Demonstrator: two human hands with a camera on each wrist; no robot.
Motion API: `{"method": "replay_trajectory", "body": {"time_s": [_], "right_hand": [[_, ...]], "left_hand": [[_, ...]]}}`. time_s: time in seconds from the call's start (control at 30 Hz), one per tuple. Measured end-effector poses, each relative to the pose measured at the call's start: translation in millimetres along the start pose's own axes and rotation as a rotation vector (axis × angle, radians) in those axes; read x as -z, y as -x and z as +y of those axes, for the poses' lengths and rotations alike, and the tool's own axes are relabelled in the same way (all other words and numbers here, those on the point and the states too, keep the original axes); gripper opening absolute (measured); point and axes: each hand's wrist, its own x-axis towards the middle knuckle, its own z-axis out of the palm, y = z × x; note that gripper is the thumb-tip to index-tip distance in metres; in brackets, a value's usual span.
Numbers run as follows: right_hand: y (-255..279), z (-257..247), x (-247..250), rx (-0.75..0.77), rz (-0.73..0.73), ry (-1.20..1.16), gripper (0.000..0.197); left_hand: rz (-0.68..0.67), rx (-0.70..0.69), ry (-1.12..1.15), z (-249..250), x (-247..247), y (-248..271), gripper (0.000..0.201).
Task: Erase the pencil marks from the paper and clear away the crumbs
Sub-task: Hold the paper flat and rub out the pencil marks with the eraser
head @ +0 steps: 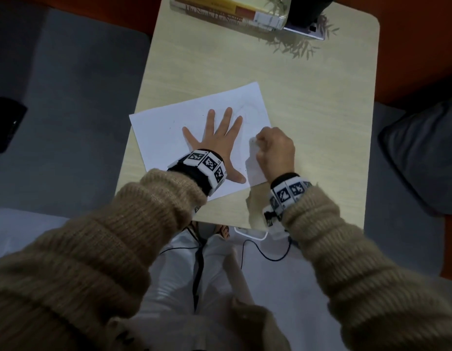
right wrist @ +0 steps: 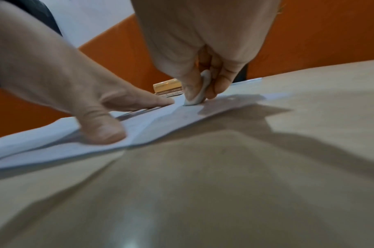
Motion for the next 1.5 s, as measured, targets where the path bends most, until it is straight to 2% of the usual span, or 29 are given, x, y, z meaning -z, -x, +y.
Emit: {"method": "replay_trajectory", "body": {"time_s": [0.03, 0.1, 0.13, 0.3, 0.4, 0.47, 0.57, 0.67, 0.77, 0.83, 0.93, 1.0, 1.1, 1.17, 1.23, 1.3, 1.4, 1.5], "right_hand": [[12, -4, -2, 0.024, -0.016, 0.002, 0.009], [45, -15, -8, 0.087, -0.136, -0.011, 0.003], [55, -18, -8, 0.101, -0.174, -0.027, 0.007], [7, -3, 3, 0.131, -0.002, 0.008, 0.01], [18, 0, 7, 0.176, -0.021, -0.025, 0.014], [38, 1, 6, 0.161, -0.035, -0.043, 0.018], [49, 5, 5, 0.137, -0.122, -0.054, 0.014], [1, 6, 5, 0.115, -0.094, -0.019, 0.005], [-36, 8, 4, 0.028, -0.008, -0.059, 0.008], [-13, 3, 0, 0.069, -0.001, -0.055, 0.006], [32, -3, -2, 0.169, -0.115, -0.068, 0.01], [10, -2, 0, 0.181, -0.126, -0.051, 0.011], [-31, 1, -2, 0.08, -0.027, -0.045, 0.01], [-12, 1, -8, 0.108, -0.017, -0.048, 0.009], [25, -4, -10, 0.179, -0.091, -0.042, 0.004], [25, -5, -5, 0.207, -0.137, -0.063, 0.006], [-19, -5, -4, 0.149, -0.042, -0.029, 0.011], [-6, -3, -10, 0.129, 0.024, -0.083, 0.014]], "left_hand": [[0.002, -0.002, -0.007, 0, -1, 0, 0.14], [-0.009, -0.003, -0.029, 0, -1, 1, 0.137], [-0.017, -0.014, -0.051, 0, 1, 2, 0.136], [-0.094, -0.153, -0.213, -6, 14, 3, 0.141], [-0.134, -0.2, -0.21, -6, 10, 8, 0.134], [-0.081, -0.173, -0.11, -2, 4, 8, 0.128], [-0.005, -0.092, -0.035, 6, 1, 2, 0.13], [-0.011, -0.074, -0.038, 10, 2, -2, 0.132], [-0.013, -0.069, -0.046, 9, 0, -4, 0.133], [-0.011, -0.064, -0.037, 9, -1, -4, 0.133], [0.002, -0.054, -0.038, 10, -1, -4, 0.129], [-0.004, -0.057, -0.048, 10, 1, -4, 0.132], [-0.018, -0.054, -0.049, 11, 1, -5, 0.136], [-0.018, -0.05, -0.054, 11, 1, -5, 0.134], [-0.008, -0.042, -0.038, 11, 0, -5, 0.128], [0.002, -0.042, -0.033, 10, 1, -5, 0.126], [0.0, -0.056, -0.045, 10, 1, -5, 0.134], [0.0, -0.052, -0.044, 11, 0, -5, 0.133]]}}
